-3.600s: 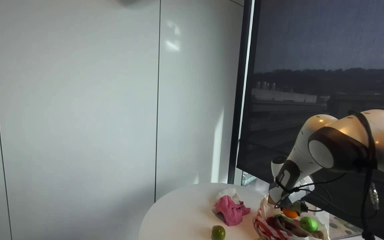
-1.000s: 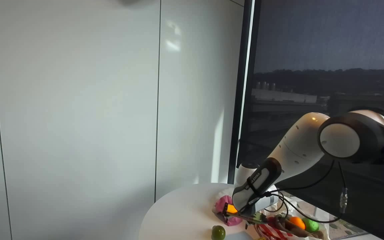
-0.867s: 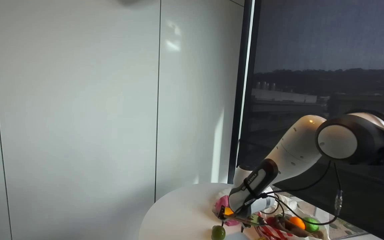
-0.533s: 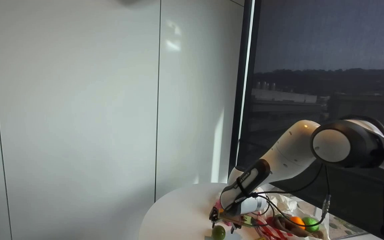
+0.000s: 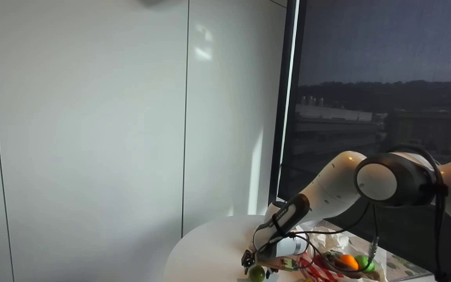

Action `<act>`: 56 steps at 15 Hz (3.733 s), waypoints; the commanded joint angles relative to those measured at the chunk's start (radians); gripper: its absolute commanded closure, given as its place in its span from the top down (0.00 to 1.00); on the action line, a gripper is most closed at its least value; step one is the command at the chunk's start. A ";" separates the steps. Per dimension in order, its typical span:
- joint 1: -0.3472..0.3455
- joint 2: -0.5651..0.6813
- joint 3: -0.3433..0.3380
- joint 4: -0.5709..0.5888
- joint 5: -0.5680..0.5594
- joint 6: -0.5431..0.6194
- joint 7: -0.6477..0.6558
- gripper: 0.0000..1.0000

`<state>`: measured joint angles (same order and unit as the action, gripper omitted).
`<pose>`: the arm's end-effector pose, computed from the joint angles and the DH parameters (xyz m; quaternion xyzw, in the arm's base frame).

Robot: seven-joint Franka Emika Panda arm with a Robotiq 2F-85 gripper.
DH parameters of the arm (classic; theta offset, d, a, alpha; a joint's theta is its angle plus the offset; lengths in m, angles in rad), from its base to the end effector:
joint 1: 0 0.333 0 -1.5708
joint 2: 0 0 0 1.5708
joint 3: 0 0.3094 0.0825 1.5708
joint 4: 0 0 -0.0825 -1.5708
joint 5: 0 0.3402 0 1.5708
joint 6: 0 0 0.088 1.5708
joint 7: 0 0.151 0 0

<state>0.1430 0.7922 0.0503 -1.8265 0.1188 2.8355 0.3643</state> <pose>0.6272 0.1165 0.1097 -0.9822 0.1481 -0.0922 0.0689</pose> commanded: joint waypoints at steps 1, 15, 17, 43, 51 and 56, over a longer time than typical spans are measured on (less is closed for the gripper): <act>0.019 0.040 -0.016 0.043 -0.002 0.011 -0.050 0.73; 0.054 -0.133 -0.216 -0.071 -0.010 0.071 0.018 0.45; 0.068 -0.197 -0.296 -0.119 -0.013 0.087 0.080 0.45; 0.080 -0.226 -0.584 -0.288 -0.106 -0.004 0.578 1.00; 0.061 -0.318 -0.401 -0.308 -0.083 -0.087 0.528 1.00; 0.077 -0.355 -0.345 -0.348 -0.117 -0.192 0.566 1.00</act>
<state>0.2273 0.4980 -0.3200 -2.1204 0.0379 2.6894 0.9126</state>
